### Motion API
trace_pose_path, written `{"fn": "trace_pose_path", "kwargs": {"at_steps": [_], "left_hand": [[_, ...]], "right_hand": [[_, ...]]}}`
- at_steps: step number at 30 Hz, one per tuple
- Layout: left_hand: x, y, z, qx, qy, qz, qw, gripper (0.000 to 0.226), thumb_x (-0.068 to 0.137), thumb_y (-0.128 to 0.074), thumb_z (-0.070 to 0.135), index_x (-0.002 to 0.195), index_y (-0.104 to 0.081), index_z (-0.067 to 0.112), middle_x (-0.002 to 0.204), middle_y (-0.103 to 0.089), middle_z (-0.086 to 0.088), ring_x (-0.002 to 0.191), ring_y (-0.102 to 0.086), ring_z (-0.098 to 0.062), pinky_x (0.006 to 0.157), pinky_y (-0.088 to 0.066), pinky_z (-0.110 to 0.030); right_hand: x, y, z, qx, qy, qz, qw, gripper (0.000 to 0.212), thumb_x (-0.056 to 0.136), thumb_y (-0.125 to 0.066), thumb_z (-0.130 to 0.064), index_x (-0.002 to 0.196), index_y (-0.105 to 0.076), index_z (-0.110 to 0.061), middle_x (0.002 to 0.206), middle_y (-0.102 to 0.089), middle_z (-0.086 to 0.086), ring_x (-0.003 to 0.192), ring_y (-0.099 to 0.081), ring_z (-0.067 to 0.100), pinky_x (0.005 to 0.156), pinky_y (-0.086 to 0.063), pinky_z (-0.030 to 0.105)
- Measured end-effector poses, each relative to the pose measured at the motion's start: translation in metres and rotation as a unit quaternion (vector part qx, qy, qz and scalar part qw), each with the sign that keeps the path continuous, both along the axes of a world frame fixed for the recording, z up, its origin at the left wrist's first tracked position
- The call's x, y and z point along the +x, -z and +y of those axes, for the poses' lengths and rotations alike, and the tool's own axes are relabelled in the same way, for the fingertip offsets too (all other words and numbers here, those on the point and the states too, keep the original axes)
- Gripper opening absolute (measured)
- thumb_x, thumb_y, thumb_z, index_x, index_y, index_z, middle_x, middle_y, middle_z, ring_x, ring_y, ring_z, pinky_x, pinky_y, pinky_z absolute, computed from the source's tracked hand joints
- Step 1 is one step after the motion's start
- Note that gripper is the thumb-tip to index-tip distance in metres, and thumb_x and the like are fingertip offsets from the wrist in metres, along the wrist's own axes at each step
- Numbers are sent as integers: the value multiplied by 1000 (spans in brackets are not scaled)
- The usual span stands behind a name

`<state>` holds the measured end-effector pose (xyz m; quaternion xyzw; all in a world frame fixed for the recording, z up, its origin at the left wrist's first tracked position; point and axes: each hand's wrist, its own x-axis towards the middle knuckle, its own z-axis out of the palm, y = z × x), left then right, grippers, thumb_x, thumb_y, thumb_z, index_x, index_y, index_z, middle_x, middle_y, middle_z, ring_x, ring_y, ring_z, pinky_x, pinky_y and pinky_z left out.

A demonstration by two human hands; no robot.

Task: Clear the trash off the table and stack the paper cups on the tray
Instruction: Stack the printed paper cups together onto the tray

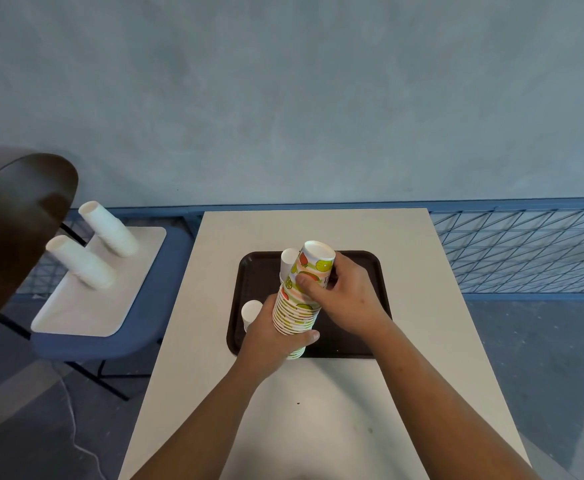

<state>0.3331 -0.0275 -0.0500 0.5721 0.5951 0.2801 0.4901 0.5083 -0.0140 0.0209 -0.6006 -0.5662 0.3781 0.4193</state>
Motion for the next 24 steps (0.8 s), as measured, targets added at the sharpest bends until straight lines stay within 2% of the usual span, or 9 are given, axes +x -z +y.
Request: {"fn": "trace_pose_path", "kwargs": {"at_steps": [7, 11, 15, 17, 19, 22, 24], "left_hand": [[2, -3, -1, -2, 10, 15, 1000, 65, 69, -96, 35, 117, -53, 47, 110, -69, 20, 104, -67, -1, 80, -51, -17], [3, -2, -1, -1, 11, 18, 1000, 67, 68, -96, 36, 123, -57, 39, 109, -71, 17, 104, -68, -6, 87, -56, -26], [4, -1, -2, -1, 13, 17, 1000, 71, 69, -96, 34, 127, -56, 37, 110, -70, 16, 104, -67, -6, 81, -53, -19], [4, 1, -1, -2, 8, 15, 1000, 73, 67, -97, 36, 127, -56, 39, 110, -70, 17, 105, -68, -6, 83, -53, -22], [4, 4, -1, -7, -1, 4, 1000, 74, 64, -98, 36, 125, -57, 41, 108, -72, 18, 104, -69, -5, 87, -56, -27], [5, 5, -2, -11, -5, -5, 1000, 73, 64, -98, 34, 124, -58, 42, 107, -72, 21, 102, -69, 0, 84, -55, -23], [6, 4, -2, -11, -4, -15, 1000, 73, 64, -98, 33, 123, -58, 42, 107, -72, 22, 101, -69, 1, 85, -56, -24]], "right_hand": [[3, -3, -1, 19, 15, -6, 1000, 46, 87, -75, -46, 126, -63, -24, 115, -71, -12, 102, -69, 3, 87, -59, 23], [4, -3, 0, 30, 42, -13, 999, 49, 86, -73, -52, 125, -63, -25, 113, -70, -15, 100, -68, 0, 82, -56, 16], [9, -7, 1, 40, 74, 23, 996, 36, 88, -74, -45, 117, -65, -25, 105, -71, -17, 95, -68, -6, 74, -54, 8], [13, -8, 2, 36, 104, 68, 992, 26, 89, -74, -40, 109, -67, -25, 99, -73, -15, 91, -70, -4, 74, -56, 15], [17, -8, 5, 20, 141, 118, 983, 24, 91, -73, -40, 106, -69, -21, 95, -76, -8, 87, -73, 3, 77, -61, 29], [26, -3, 12, -11, 187, 230, 955, 28, 93, -70, -43, 102, -73, -16, 93, -79, 1, 86, -76, 16, 77, -61, 40], [32, 5, 16, -38, 214, 304, 928, 36, 91, -70, -47, 102, -74, -14, 96, -79, 6, 92, -76, 23, 83, -61, 45]]}}
